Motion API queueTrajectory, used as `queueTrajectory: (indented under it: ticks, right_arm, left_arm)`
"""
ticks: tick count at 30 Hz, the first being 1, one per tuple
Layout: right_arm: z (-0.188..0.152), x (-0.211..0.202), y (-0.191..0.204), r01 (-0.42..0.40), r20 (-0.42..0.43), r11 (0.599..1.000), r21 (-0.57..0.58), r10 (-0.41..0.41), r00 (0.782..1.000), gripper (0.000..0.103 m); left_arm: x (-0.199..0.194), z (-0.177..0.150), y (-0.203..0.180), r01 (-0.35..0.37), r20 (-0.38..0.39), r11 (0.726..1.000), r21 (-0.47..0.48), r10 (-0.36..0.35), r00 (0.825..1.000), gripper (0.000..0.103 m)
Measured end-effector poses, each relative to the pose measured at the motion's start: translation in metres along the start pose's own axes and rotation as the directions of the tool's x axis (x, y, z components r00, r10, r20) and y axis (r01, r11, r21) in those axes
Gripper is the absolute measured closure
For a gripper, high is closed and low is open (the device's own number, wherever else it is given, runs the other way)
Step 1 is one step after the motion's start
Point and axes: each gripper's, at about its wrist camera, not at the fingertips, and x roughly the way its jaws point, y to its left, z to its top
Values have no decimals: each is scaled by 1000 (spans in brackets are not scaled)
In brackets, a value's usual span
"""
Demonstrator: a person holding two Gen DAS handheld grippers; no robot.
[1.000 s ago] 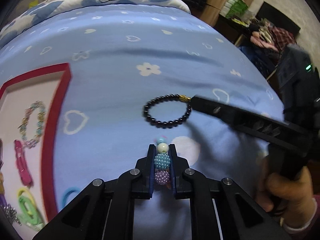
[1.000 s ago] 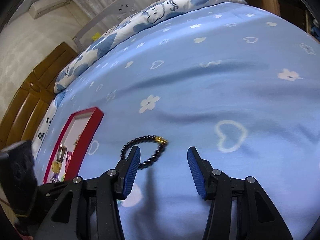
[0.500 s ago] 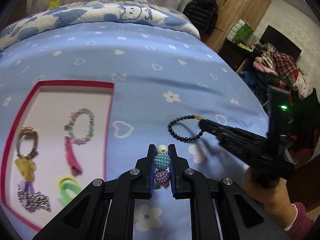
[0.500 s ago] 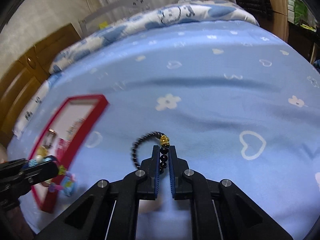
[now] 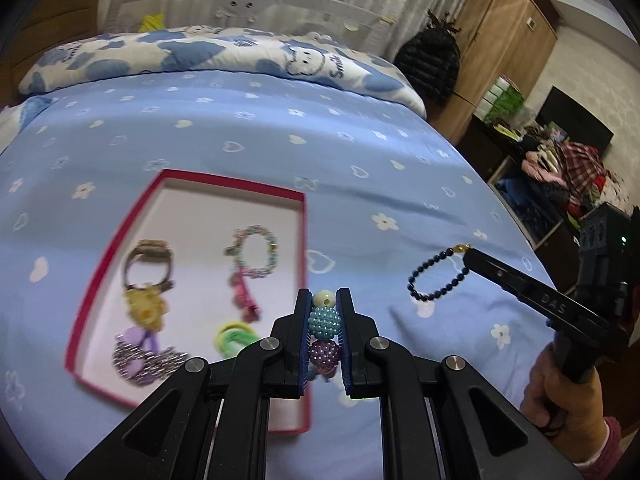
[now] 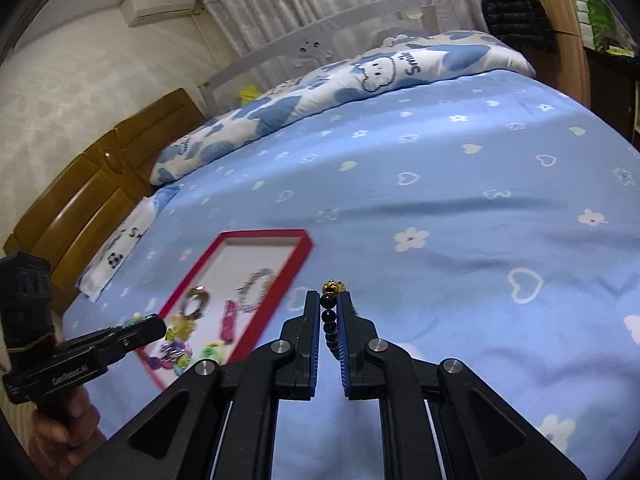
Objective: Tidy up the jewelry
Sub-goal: 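Carry the beaded charm and black bracelet over the red tray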
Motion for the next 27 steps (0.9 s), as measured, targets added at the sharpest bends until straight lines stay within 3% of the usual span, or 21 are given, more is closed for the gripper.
queueTrajectory:
  ticks: [12, 27]
  right_arm:
    - [-13, 9, 59, -89, -31, 993, -79, 86, 996, 96]
    - [-23, 30, 113, -172, -91, 974, -149, 160, 983, 95]
  left_arm:
    - [-49, -18, 42, -77, 40, 994, -78, 80, 996, 92]
    - [-58, -20, 75, -111, 39, 985, -132, 117, 992, 92]
